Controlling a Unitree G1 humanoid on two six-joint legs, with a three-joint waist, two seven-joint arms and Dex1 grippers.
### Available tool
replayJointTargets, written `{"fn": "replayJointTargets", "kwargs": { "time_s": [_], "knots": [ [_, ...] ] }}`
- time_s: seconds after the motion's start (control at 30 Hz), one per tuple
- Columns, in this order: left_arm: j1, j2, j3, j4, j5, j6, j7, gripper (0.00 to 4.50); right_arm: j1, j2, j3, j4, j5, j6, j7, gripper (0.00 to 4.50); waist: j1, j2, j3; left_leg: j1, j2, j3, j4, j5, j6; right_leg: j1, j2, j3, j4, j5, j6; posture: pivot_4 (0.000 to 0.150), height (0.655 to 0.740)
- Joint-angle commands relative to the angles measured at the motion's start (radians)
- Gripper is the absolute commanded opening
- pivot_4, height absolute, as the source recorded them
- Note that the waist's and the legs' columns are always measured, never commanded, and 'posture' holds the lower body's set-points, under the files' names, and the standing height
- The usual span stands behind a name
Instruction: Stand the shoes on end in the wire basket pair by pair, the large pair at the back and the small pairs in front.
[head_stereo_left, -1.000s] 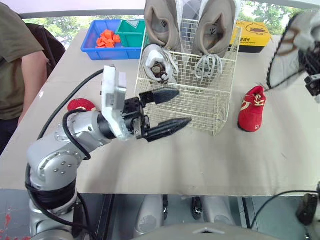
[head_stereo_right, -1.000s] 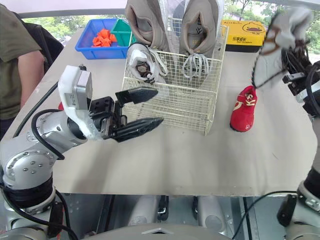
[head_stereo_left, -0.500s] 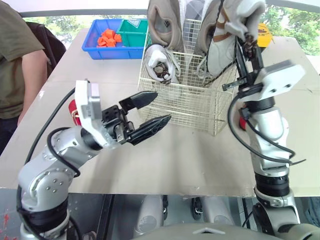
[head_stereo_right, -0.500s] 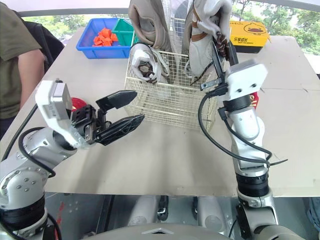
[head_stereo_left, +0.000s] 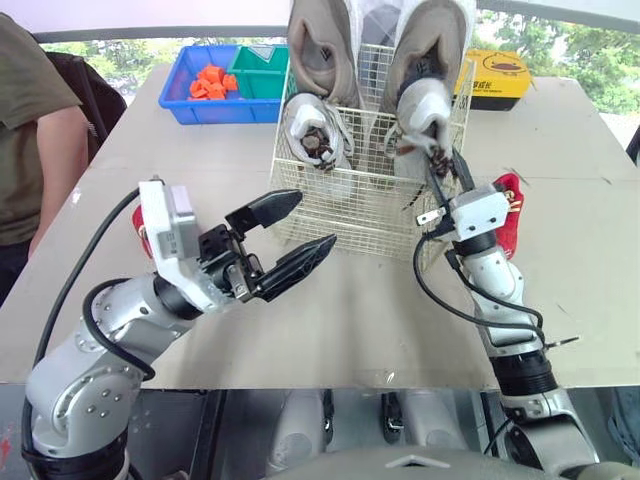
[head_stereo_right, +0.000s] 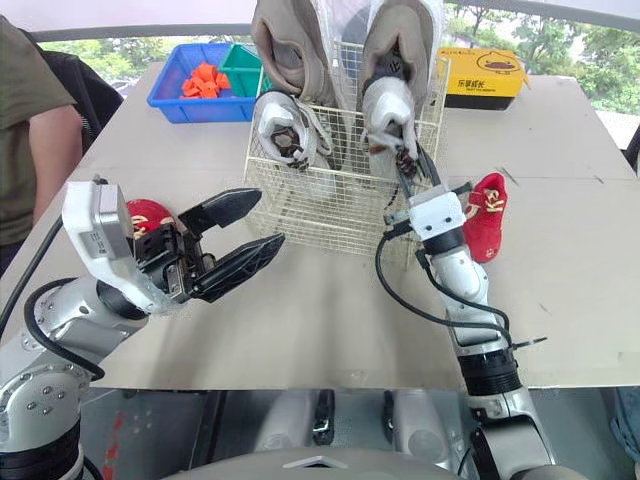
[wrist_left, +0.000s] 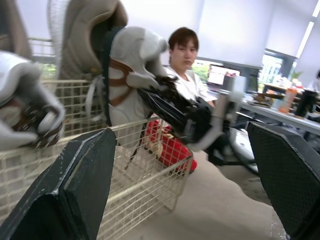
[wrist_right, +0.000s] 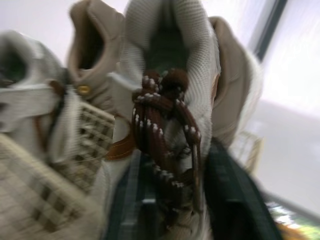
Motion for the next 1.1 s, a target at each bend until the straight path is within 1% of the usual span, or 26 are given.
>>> {"fn": "replayJointTargets", "kwargs": {
  "time_s": [0.03,0.07,0.13,0.17,0.3,0.4,0.47,0.53,0.6,0.63,0.7,0.77,0.8,0.9,0.93,1.03,1.07,1.1],
  "knots": [
    [0.020,-0.014,0.011,-0.023,0.020,-0.047,0.016,4.50,0.078,-0.012,-0.008,-0.014,0.097,0.060,0.071,2.65,0.003,-0.002,-0.002,0.000,0.000,0.000,0.000,0.000,0.000,0.000,-0.001,-0.001,0.000,0.000,0.000,0.150,0.7400],
    [0.029,-0.019,0.014,-0.017,0.030,-0.055,0.021,4.50,0.114,-0.028,-0.008,-0.046,0.139,0.075,0.109,3.11,0.006,-0.003,-0.004,0.000,0.000,-0.001,0.000,0.000,0.000,0.000,-0.001,-0.001,0.000,0.000,0.000,0.150,0.7400],
    [0.045,-0.026,0.022,-0.009,0.043,-0.066,0.034,4.50,0.168,-0.062,-0.016,-0.125,0.222,0.135,0.171,4.22,0.008,-0.004,-0.005,0.000,-0.001,-0.001,0.000,-0.003,-0.004,0.000,-0.003,-0.002,0.000,0.000,0.000,0.150,0.7400],
    [0.059,-0.027,0.027,-0.004,0.056,-0.065,0.049,4.50,0.184,-0.085,-0.031,-0.170,0.261,0.177,0.193,4.47,0.008,-0.004,-0.005,0.000,-0.001,-0.001,0.000,-0.003,-0.004,0.000,-0.004,-0.002,0.000,0.000,0.000,0.150,0.7400],
    [0.104,-0.043,0.041,0.003,0.097,-0.085,0.085,4.50,0.195,-0.193,-0.068,-0.297,0.378,0.309,0.290,4.47,0.002,-0.001,-0.002,-0.002,-0.002,0.001,0.000,-0.003,-0.004,-0.001,-0.006,-0.002,-0.001,0.000,0.000,0.150,0.7400],
    [0.149,-0.084,0.086,0.020,0.118,-0.086,0.180,4.50,0.156,-0.322,-0.105,-0.407,0.562,0.453,0.427,4.47,0.002,0.002,0.000,-0.002,-0.001,0.001,-0.001,-0.003,-0.004,-0.003,-0.006,-0.002,-0.001,0.000,-0.001,0.150,0.7400],
    [0.174,-0.103,0.114,0.030,0.131,-0.078,0.238,4.50,0.106,-0.396,-0.117,-0.441,0.634,0.531,0.496,4.47,0.003,0.002,0.000,-0.003,-0.001,0.002,-0.003,-0.002,-0.002,-0.004,-0.005,-0.002,0.000,-0.001,-0.002,0.150,0.7400],
    [0.189,-0.115,0.133,0.036,0.136,-0.080,0.272,4.50,0.030,-0.430,-0.116,-0.427,0.641,0.581,0.511,4.47,0.003,0.003,0.001,-0.003,-0.001,0.001,-0.004,0.000,0.000,-0.005,-0.005,-0.002,-0.001,-0.002,-0.003,0.150,0.7400],
    [0.198,-0.112,0.133,0.033,0.148,-0.088,0.266,4.50,-0.066,-0.428,-0.113,-0.401,0.652,0.660,0.475,4.47,0.005,0.002,0.001,-0.003,-0.001,0.001,-0.005,0.000,0.000,-0.005,-0.004,-0.003,-0.001,-0.002,-0.003,0.150,0.7400],
    [0.201,-0.107,0.128,0.028,0.156,-0.091,0.259,4.50,-0.110,-0.430,-0.108,-0.396,0.665,0.712,0.463,4.47,0.006,0.002,0.002,-0.004,-0.001,0.001,-0.005,0.000,0.000,-0.005,-0.004,-0.003,-0.001,-0.002,-0.003,0.150,0.7400],
    [0.201,-0.101,0.123,0.015,0.156,-0.097,0.247,4.50,-0.195,-0.471,-0.080,-0.407,0.643,0.873,0.419,4.47,0.008,0.003,0.002,-0.005,-0.001,0.001,-0.005,0.000,0.000,-0.006,-0.005,-0.004,-0.002,-0.002,-0.003,0.150,0.7400],
    [0.201,-0.084,0.115,0.001,0.171,-0.115,0.204,4.50,-0.282,-0.474,-0.063,-0.403,0.644,0.982,0.390,4.47,0.012,0.002,0.002,-0.008,-0.001,0.001,-0.005,0.000,0.000,-0.008,-0.006,-0.004,-0.003,-0.002,-0.004,0.150,0.7400],
    [0.208,-0.074,0.113,-0.015,0.148,-0.127,0.154,4.50,-0.327,-0.487,-0.050,-0.402,0.663,1.060,0.393,4.47,0.012,0.002,0.002,-0.010,-0.001,0.000,-0.005,0.000,0.000,-0.010,-0.006,-0.005,-0.003,-0.001,-0.004,0.150,0.7400],
    [0.234,-0.024,0.118,-0.054,0.094,-0.147,0.011,4.50,-0.434,-0.525,0.017,-0.382,0.641,1.189,0.437,4.47,0.012,0.002,0.002,-0.020,-0.002,-0.001,-0.003,0.000,0.000,-0.019,-0.006,-0.006,-0.003,-0.001,-0.005,0.150,0.7400],
    [0.245,-0.002,0.125,-0.058,0.085,-0.148,-0.032,4.50,-0.468,-0.519,0.035,-0.362,0.631,1.216,0.439,4.47,0.012,0.002,0.002,-0.021,-0.002,-0.001,-0.004,0.000,0.000,-0.019,-0.007,-0.006,-0.004,-0.001,-0.005,0.150,0.7400],
    [0.256,0.043,0.142,-0.052,0.054,-0.149,-0.101,4.50,-0.553,-0.491,0.067,-0.289,0.596,1.292,0.416,4.47,0.007,0.003,0.002,-0.021,-0.002,-0.001,-0.005,0.000,0.000,-0.020,-0.007,-0.006,-0.005,-0.001,-0.005,0.150,0.7400],
    [0.253,0.061,0.147,-0.047,0.050,-0.148,-0.122,4.50,-0.582,-0.483,0.086,-0.250,0.568,1.292,0.416,3.95,0.005,0.003,0.002,-0.021,-0.002,-0.001,-0.005,0.000,0.001,-0.020,-0.007,-0.006,-0.004,-0.001,-0.005,0.150,0.7400],
    [0.249,0.074,0.152,-0.042,0.046,-0.147,-0.136,4.50,-0.606,-0.473,0.093,-0.217,0.549,1.308,0.409,3.64,0.003,0.003,0.002,-0.021,-0.001,-0.001,-0.005,0.000,0.001,-0.020,-0.007,-0.007,-0.004,-0.001,-0.005,0.150,0.7400]
  ]
}}
